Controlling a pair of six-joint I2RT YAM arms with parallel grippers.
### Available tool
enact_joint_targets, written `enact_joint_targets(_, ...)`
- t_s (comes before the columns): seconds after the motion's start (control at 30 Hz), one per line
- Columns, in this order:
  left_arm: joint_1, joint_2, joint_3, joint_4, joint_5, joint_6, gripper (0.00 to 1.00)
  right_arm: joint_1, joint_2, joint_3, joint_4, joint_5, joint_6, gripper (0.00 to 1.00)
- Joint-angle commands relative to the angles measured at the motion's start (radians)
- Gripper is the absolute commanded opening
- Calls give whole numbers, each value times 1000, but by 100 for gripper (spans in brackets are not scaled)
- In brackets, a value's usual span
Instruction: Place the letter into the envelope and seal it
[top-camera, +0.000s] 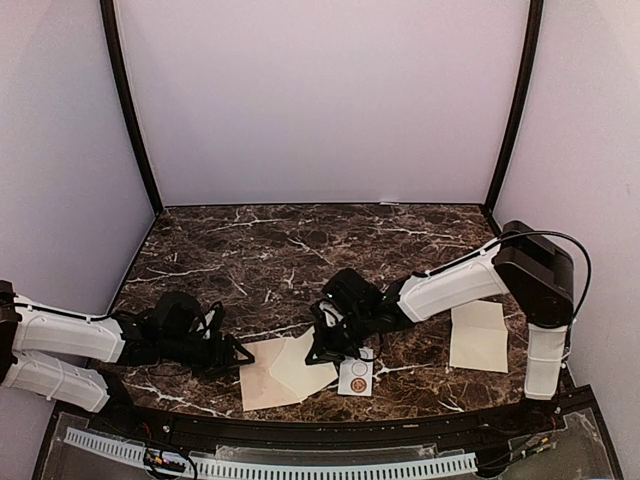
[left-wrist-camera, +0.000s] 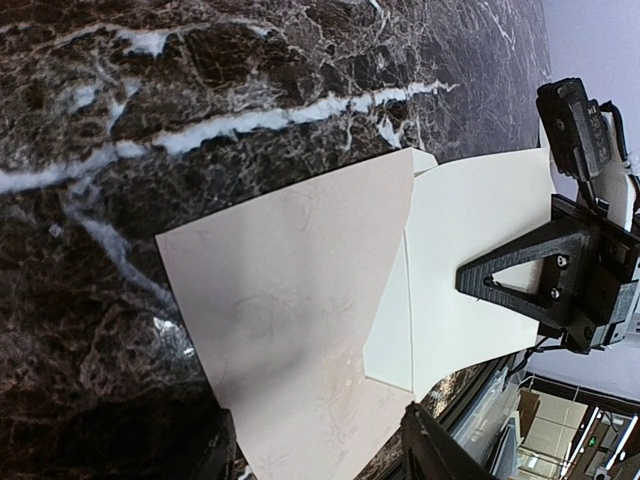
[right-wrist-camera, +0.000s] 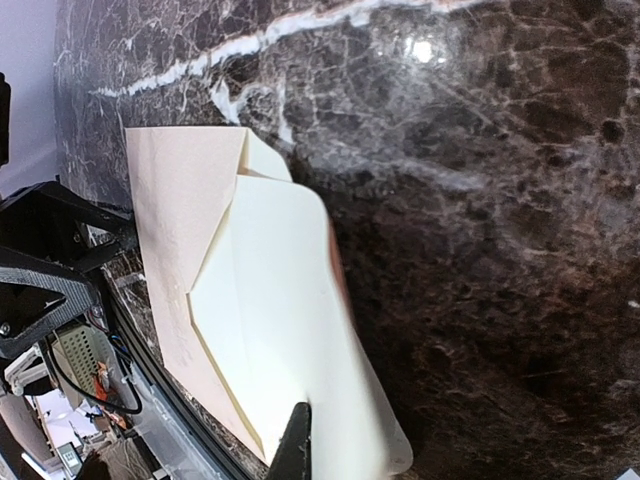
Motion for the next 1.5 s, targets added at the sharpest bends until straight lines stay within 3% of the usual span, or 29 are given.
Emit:
enact_joint_targets(0.0,0,15,-44,-88,-14,-3,55,19,10,21,36,-3,-4,0)
enact_joint_targets(1.47,0,66,-53,53,46,-44,52,56,119,99,178,-60,55,0)
